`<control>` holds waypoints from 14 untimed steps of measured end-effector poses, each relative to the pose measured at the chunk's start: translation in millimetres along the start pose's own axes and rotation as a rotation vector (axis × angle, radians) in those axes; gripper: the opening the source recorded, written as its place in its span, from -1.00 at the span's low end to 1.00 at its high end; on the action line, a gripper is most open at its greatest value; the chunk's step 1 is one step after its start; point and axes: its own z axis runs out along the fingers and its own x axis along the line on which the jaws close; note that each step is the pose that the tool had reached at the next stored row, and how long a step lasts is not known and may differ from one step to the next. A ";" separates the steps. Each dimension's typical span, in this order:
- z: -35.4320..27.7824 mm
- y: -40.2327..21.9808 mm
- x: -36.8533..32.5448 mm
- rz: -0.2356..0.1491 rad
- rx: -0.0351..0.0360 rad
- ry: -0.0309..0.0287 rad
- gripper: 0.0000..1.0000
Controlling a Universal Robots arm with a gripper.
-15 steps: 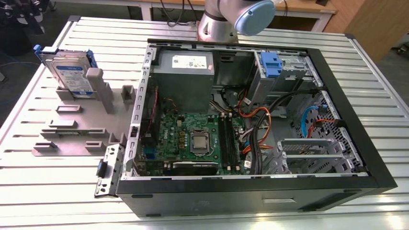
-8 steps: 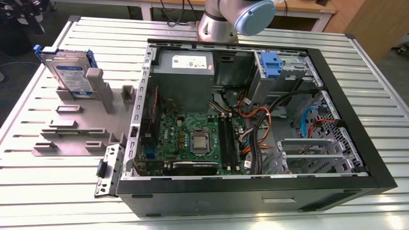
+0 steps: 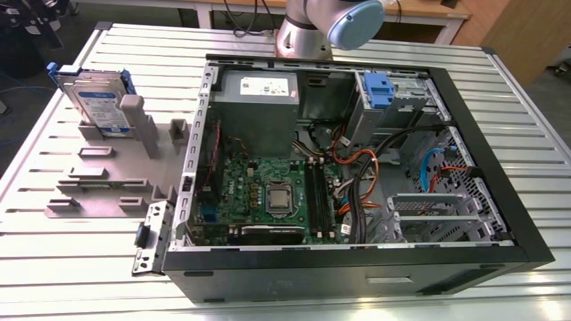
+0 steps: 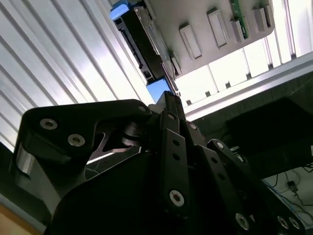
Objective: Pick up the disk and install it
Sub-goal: 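Pick up the disk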
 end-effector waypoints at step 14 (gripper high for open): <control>0.3 0.0 0.0 -0.240 -0.0059 0.0001 -0.79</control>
